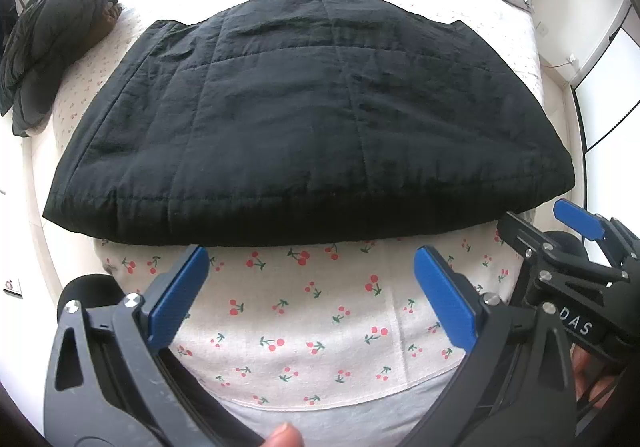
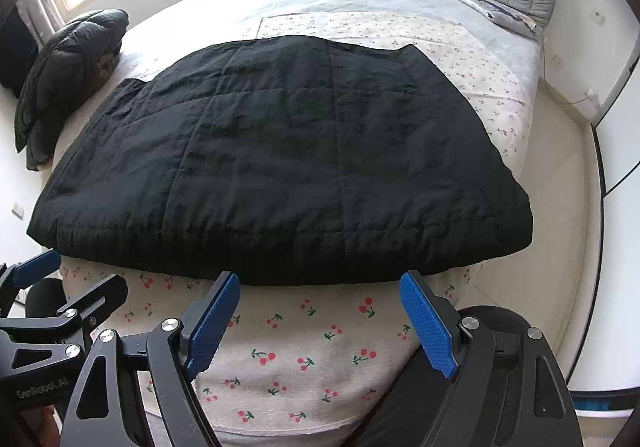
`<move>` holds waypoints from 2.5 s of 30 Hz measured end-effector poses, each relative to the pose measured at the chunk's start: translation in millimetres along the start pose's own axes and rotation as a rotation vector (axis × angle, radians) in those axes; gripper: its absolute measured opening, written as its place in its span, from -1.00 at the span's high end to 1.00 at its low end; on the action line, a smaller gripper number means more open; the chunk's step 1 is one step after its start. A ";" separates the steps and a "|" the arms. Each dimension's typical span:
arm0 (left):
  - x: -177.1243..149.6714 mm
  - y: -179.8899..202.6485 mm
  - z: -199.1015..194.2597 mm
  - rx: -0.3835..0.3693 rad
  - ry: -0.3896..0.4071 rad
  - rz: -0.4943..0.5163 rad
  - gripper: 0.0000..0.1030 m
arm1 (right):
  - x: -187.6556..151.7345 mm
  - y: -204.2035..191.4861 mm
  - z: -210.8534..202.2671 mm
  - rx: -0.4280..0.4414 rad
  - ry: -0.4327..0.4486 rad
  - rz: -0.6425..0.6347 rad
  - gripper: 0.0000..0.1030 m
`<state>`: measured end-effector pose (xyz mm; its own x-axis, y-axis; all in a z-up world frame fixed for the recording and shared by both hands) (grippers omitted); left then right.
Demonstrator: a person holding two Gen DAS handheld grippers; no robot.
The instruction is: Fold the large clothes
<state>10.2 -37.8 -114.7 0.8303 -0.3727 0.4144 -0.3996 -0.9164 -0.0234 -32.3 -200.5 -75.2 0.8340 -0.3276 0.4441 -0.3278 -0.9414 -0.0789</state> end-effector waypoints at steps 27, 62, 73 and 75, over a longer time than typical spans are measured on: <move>3.1 -5.0 -14.5 0.030 0.070 -0.002 -0.98 | 2.9 -0.7 -4.0 0.000 0.042 0.023 -0.62; 4.6 -8.2 -20.7 0.034 0.101 -0.007 -0.98 | 2.5 -4.7 -5.0 0.001 0.047 0.028 -0.62; 5.1 -6.7 -22.0 0.041 0.105 -0.005 -0.98 | 1.8 -9.1 -4.4 0.002 0.044 0.023 -0.62; 4.7 -5.7 -21.3 0.044 0.105 -0.002 -0.98 | 1.4 -10.0 -4.5 0.001 0.045 0.022 -0.63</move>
<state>8.2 -31.1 -93.2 0.7850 -0.3553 0.5075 -0.3783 -0.9237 -0.0616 -30.0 -191.2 -69.8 0.8057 -0.3438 0.4823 -0.3449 -0.9343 -0.0898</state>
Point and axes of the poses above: each gripper's, at about its wrist camera, not at the fingertips, and z roughly the way its jaws point, y to its right, x to its top, the point moved 3 cm from there along z, roughly the way its jaws point, and after that the axes turned 9 degrees about z, right-handed, at the moved point
